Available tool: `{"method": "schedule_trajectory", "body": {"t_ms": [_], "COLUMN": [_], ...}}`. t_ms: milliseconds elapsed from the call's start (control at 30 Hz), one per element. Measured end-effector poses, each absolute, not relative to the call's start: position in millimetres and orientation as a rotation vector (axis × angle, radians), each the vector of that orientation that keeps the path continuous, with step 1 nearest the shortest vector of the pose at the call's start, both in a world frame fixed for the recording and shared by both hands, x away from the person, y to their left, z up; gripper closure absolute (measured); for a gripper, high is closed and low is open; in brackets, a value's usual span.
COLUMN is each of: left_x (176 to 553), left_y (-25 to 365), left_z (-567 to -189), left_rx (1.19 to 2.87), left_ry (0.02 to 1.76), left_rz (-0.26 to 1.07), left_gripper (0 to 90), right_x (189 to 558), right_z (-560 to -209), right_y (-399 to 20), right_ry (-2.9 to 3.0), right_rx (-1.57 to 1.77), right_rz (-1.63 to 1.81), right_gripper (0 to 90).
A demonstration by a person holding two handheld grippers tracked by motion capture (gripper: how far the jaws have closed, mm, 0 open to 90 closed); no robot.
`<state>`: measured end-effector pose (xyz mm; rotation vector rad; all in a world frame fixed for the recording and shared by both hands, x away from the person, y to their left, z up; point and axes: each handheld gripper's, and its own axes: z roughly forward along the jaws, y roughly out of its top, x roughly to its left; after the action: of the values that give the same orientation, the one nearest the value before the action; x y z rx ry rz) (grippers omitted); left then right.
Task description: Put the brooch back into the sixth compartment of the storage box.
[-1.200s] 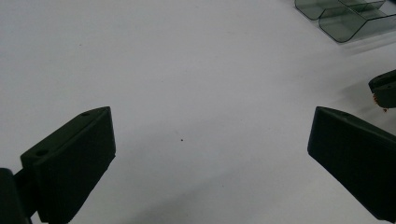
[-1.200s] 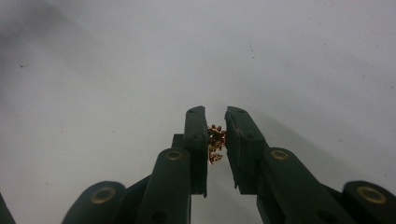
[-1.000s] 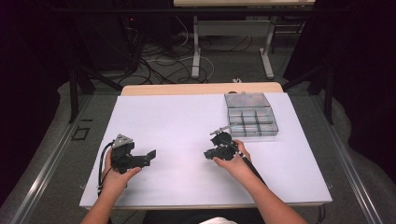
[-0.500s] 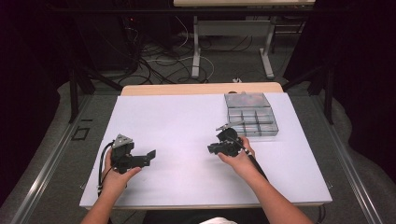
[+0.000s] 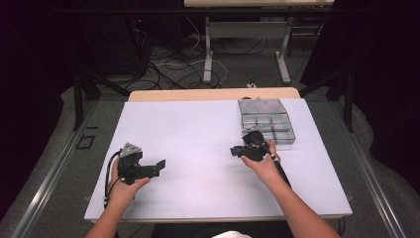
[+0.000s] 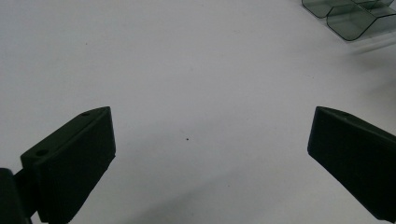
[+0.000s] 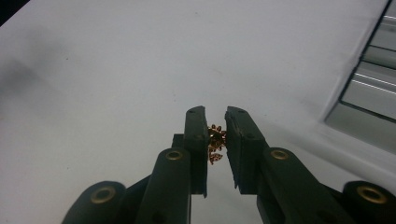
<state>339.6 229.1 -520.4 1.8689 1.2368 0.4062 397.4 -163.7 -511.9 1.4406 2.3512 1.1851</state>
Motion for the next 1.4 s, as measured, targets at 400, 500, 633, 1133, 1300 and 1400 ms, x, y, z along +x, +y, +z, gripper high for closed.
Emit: {"method": "schedule_trajectory", "body": {"t_ms": [400,500,633,1133,1300,1400], "left_x": [340,340,340,340,340,340], "left_y": [229,229,229,229,229,229], "left_z": [-521,-521,-521,-521,-521,-521], "left_rx": [1.866,1.865,1.866,1.867,1.866,1.865], "left_ry": [1.235,1.236,1.237,1.237,1.238,1.238], "left_rz": [0.408,0.407,0.408,0.407,0.407,0.406], "left_gripper": [1.3,1.3,1.3,1.3,1.3,1.3], "right_x": [402,403,404,410,413,414], "right_z": [-508,-506,-503,-490,-486,-484], "right_y": [-184,-188,-194,-215,-221,-224], "right_ry": [2.296,2.293,2.276,2.240,2.223,2.214], "right_rx": [1.507,1.512,1.524,1.554,1.564,1.567], "right_rz": [1.185,1.183,1.187,1.181,1.174,1.179], "right_gripper": [78.9,79.0,79.0,79.0,79.0,79.0]}}
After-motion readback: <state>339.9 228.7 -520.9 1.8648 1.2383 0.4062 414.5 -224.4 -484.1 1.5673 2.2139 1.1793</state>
